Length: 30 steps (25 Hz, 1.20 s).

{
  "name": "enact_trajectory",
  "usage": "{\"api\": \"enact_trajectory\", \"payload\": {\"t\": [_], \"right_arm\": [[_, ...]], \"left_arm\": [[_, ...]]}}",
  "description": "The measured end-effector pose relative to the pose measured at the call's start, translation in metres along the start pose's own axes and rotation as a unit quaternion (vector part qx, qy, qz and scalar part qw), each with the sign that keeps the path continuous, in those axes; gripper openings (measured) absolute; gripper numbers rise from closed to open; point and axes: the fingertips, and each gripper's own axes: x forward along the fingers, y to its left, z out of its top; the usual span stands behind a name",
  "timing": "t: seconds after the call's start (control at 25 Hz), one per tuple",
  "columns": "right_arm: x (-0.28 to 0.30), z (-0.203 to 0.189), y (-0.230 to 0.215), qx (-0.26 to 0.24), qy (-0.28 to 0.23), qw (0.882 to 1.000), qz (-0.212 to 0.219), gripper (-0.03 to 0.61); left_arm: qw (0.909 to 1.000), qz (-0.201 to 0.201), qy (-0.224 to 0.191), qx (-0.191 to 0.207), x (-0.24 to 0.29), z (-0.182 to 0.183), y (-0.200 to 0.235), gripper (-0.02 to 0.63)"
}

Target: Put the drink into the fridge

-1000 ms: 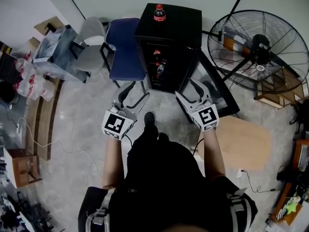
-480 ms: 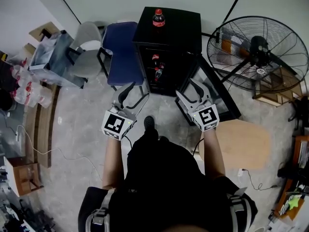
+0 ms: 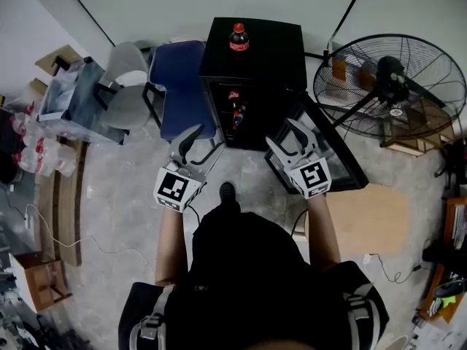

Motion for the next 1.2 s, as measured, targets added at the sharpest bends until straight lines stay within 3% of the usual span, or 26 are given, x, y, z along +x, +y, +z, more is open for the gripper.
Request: {"api": "enact_trajectory", "payload": {"t": [0.76,1.2], "right_arm": [[0.057,-0.003,-0.022,0.011,0.013,0.999,-0.039,0.232],[0.089,-0.01,-0.05,0.008,0.032,0.996,-0.084,0.218]], "left_arm": [[0.9987,-0.049,-0.012,0.002,0.041,-0.01,0.069,0.247],[0.9968,-0.077,-0.016,0.014,0.073,-0.011,0.102,0.245]]}}
